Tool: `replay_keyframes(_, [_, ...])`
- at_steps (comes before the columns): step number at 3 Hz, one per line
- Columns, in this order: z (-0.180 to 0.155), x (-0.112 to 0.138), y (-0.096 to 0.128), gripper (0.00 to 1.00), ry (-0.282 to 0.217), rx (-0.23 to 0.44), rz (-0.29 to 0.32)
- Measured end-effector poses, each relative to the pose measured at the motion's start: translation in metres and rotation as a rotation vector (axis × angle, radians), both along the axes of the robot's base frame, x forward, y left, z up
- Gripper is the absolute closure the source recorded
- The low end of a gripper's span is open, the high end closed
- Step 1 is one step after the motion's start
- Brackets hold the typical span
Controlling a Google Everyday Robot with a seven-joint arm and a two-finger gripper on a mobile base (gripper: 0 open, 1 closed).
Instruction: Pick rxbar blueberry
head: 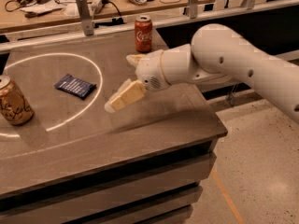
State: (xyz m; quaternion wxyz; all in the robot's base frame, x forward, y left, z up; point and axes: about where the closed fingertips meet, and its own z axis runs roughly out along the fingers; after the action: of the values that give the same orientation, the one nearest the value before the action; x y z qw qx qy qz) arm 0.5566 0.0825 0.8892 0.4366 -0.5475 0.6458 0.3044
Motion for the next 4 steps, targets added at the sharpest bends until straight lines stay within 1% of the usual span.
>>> replay_keyframes(1, [-0.007, 0.005, 0.025, 0.00, -0.005, 0.017, 0.031])
replay_keyframes(2, [-0.016, 0.013, 0.045, 0.00, -0.001, 0.018, 0.041])
replay_keyframes(4, [-0.028, 0.030, 0.089, 0.00, 0.007, 0.004, 0.031])
